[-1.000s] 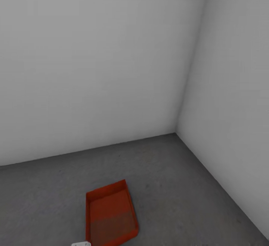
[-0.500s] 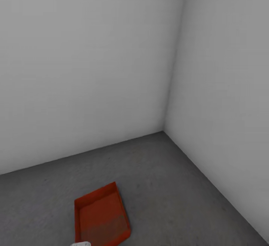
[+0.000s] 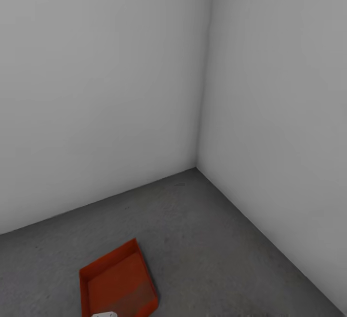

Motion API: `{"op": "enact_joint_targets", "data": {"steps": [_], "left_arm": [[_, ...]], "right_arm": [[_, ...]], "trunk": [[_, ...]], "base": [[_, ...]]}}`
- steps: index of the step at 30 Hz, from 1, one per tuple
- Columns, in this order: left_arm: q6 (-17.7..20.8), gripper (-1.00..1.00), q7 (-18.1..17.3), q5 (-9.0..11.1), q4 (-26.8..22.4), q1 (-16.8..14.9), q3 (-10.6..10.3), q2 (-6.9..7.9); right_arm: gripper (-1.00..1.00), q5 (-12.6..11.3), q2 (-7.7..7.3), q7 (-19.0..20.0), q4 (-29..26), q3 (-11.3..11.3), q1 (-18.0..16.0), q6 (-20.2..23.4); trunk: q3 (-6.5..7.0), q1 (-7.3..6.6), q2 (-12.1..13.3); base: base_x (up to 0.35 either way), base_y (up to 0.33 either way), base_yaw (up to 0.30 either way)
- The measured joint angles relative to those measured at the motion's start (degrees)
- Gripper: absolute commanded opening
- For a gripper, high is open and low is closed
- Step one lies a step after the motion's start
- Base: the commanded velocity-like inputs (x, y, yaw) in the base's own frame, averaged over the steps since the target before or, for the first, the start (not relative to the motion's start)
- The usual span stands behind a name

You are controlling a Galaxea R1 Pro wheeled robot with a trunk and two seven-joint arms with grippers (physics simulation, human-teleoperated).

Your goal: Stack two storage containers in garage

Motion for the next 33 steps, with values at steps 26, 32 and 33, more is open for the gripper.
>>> {"op": "enact_joint_targets", "data": {"steps": [26, 32, 33], "left_arm": [[-5.9, 1.0, -2.48, 0.51, 0.0, 7.72, 0.01, -0.65], [-6.58, 1.0, -4.41, 0.67, 0.0, 8.86, 0.02, -0.17], [-6.64, 1.0, -4.38, 0.66, 0.0, 8.87, 0.01, -0.18]], "right_arm": [[1.0, 0.36, 0.31, 0.78, 0.0, -0.01, 6.06, -2.76], [1.0, 0.38, 0.04, 0.79, 0.0, -0.01, 6.41, -3.02], [1.0, 0.37, 0.03, 0.79, 0.03, -0.01, 6.41, -3.01]], "trunk": [[0.53, 0.0, 0.0], [0.66, 0.0, 0.0], [0.67, 0.0, 0.0]], "base": [[0.0, 0.0, -0.242], [0.0, 0.0, -0.242], [0.0, 0.0, -0.241]]}}
